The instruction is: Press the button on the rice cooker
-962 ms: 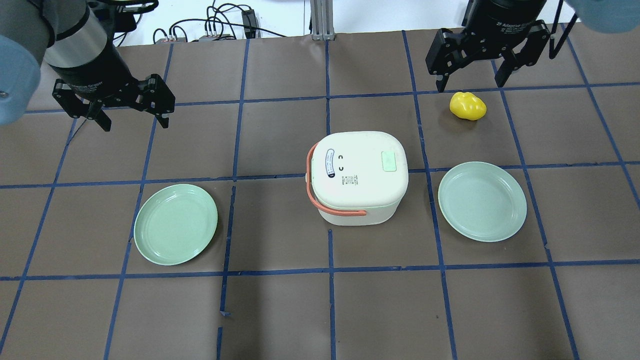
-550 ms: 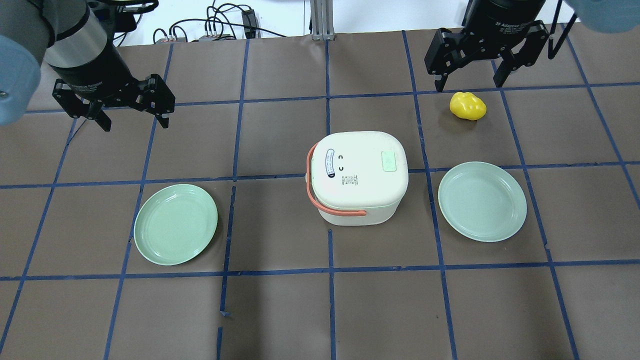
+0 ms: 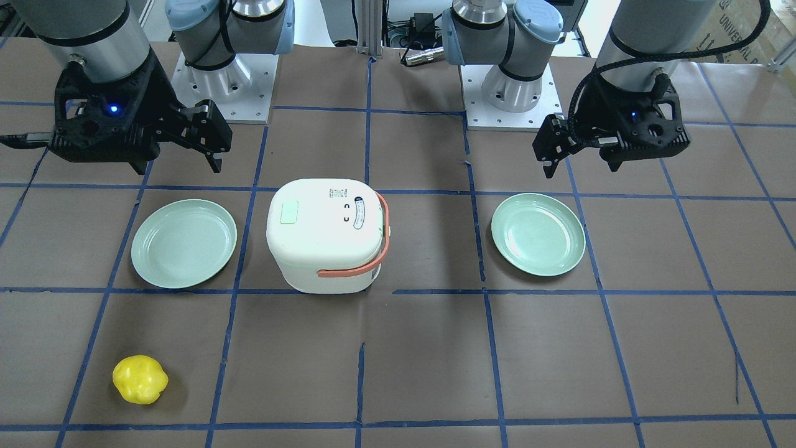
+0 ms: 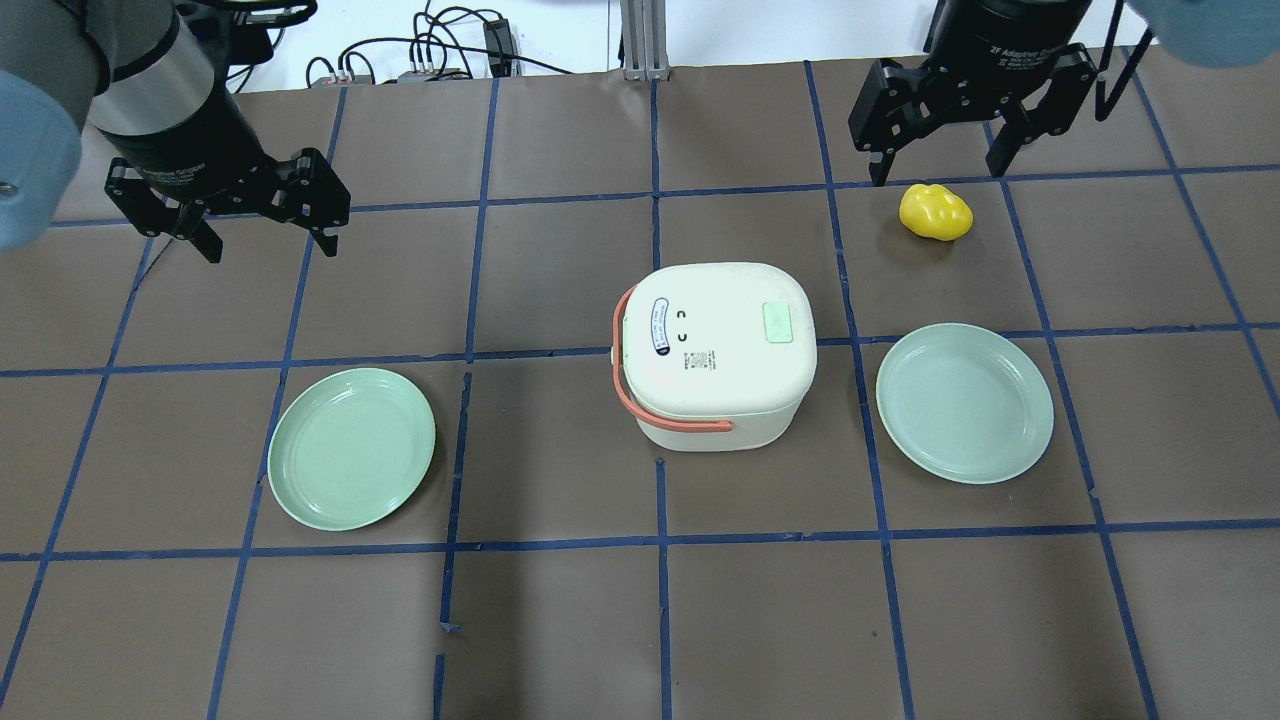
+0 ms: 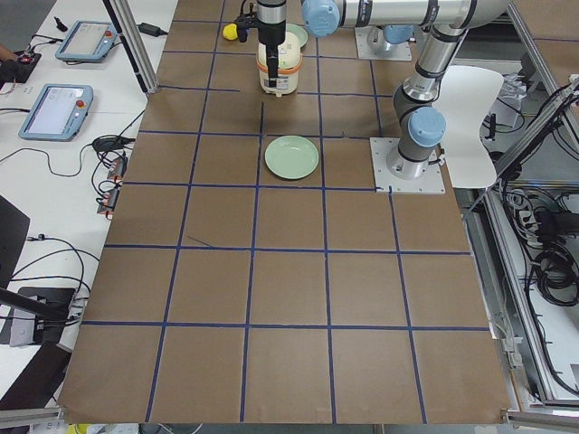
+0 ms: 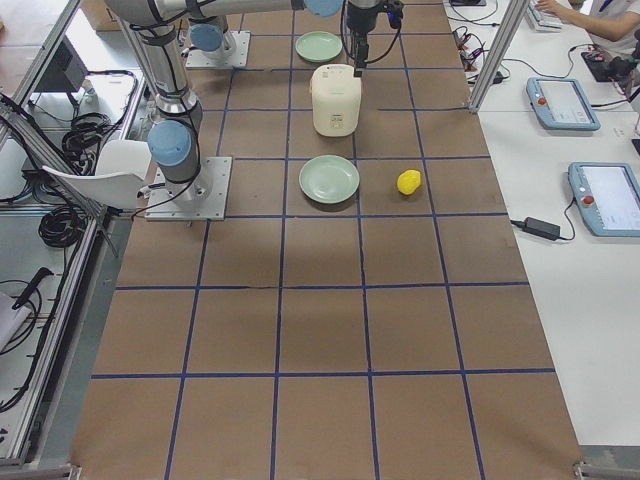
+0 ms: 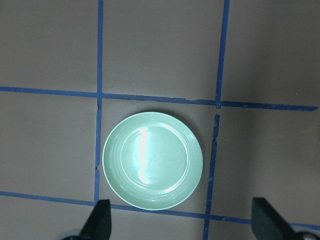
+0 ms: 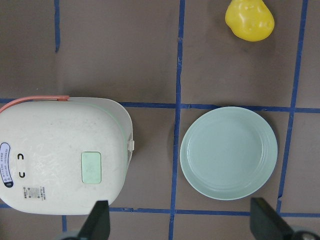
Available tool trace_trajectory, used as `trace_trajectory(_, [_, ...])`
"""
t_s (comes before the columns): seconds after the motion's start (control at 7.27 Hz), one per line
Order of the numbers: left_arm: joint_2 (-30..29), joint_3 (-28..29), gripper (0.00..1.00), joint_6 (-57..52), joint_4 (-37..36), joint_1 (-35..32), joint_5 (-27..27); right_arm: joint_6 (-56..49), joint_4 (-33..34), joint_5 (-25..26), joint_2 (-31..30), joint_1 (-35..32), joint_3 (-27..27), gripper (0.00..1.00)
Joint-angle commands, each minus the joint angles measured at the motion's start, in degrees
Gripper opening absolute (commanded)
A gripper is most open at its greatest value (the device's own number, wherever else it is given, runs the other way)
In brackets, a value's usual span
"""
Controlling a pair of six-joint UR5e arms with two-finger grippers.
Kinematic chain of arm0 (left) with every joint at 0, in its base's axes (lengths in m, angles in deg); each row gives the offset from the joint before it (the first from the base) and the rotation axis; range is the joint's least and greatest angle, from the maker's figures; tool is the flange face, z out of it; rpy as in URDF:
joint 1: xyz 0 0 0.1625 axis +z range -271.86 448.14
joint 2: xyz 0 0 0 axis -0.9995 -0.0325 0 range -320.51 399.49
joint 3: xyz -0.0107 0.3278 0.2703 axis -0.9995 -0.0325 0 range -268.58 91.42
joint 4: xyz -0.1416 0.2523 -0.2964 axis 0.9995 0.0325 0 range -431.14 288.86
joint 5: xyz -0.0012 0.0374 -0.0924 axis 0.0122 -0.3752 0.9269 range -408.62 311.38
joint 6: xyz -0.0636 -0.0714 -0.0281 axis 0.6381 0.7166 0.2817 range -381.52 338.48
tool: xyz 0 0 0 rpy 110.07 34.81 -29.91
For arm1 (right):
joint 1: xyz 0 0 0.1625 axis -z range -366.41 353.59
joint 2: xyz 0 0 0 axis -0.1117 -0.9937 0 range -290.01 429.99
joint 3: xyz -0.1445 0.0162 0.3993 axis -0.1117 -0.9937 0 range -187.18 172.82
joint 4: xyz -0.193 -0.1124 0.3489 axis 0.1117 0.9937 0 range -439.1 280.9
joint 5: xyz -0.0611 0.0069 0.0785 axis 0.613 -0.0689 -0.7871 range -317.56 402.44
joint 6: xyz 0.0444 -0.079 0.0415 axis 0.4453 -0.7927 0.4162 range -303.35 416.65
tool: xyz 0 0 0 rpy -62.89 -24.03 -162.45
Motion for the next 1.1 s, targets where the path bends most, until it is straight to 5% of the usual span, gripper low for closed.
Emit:
trace_trajectory(0.0, [-0.1, 0.0, 1.00, 0.0, 0.0, 0.0, 0.0, 0.0, 0.1, -0.2, 0.1, 0.0, 0.0, 1.00])
trace_trajectory(0.55, [0.0, 0.0, 1.00, 0.0, 0.0, 0.0, 0.0, 0.0, 0.0, -0.1, -0.1, 0.0, 0.2, 1.00])
trace_trajectory(0.69, [0.0, 0.0, 1.00, 0.0, 0.0, 0.0, 0.0, 0.2, 0.0, 0.0, -0.1, 0.0, 0.2, 0.91])
trace_trajectory(0.83, [0.0, 0.0, 1.00, 0.0, 0.0, 0.0, 0.0, 0.1, -0.2, -0.1, -0.1, -0.2, 0.2, 0.46])
trace_trajectory(0.96, [0.0, 0.0, 1.00, 0.0, 0.0, 0.0, 0.0, 3.0, -0.7, -2.4, -0.1, -0.3, 0.3, 0.17])
